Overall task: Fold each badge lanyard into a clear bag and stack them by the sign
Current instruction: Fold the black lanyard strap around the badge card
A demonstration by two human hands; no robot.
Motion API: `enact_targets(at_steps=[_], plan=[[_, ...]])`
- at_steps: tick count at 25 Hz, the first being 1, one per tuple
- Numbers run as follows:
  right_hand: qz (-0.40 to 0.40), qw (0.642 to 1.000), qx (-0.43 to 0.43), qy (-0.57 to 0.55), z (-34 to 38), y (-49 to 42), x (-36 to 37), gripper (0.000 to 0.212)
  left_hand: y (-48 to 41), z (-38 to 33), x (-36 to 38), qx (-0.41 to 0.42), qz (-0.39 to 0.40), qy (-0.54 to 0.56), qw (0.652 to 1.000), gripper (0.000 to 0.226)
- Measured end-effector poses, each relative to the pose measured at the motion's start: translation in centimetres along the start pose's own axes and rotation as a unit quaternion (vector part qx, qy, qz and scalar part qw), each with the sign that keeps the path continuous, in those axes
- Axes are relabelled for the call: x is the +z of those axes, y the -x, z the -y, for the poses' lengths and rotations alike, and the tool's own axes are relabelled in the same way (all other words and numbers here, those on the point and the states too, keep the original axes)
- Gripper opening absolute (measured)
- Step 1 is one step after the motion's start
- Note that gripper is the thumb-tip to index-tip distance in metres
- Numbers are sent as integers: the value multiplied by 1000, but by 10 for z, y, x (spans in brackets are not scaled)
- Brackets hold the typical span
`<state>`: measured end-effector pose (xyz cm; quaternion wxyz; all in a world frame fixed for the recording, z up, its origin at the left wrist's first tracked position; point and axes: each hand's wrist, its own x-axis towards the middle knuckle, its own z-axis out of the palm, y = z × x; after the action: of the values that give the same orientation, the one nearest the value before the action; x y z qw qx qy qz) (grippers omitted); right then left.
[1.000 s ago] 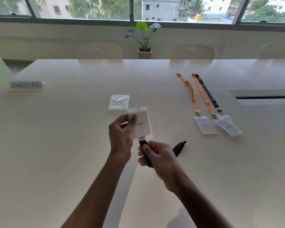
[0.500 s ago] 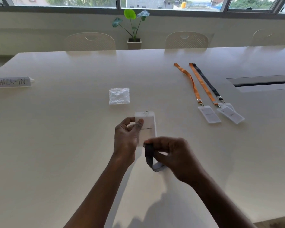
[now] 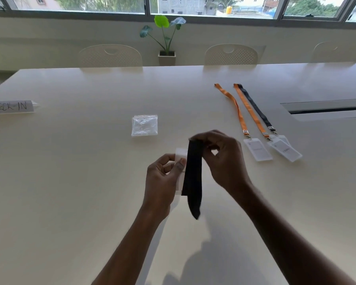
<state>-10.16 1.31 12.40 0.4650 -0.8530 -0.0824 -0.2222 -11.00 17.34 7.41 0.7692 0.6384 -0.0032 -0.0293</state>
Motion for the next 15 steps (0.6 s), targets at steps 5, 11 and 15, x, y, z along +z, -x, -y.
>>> enact_targets(at_steps=[5, 11, 15], plan=[[20, 997, 42, -58, -12, -44, -3, 17, 4, 0, 6, -1, 7, -12, 1000, 10], [93, 902, 291, -303, -17, -76, -9, 19, 17, 9, 14, -22, -11, -10, 1000, 10], [132, 846, 360, -370, -9, -82, 3, 26, 26, 15, 18, -44, -24, -5, 999, 15]])
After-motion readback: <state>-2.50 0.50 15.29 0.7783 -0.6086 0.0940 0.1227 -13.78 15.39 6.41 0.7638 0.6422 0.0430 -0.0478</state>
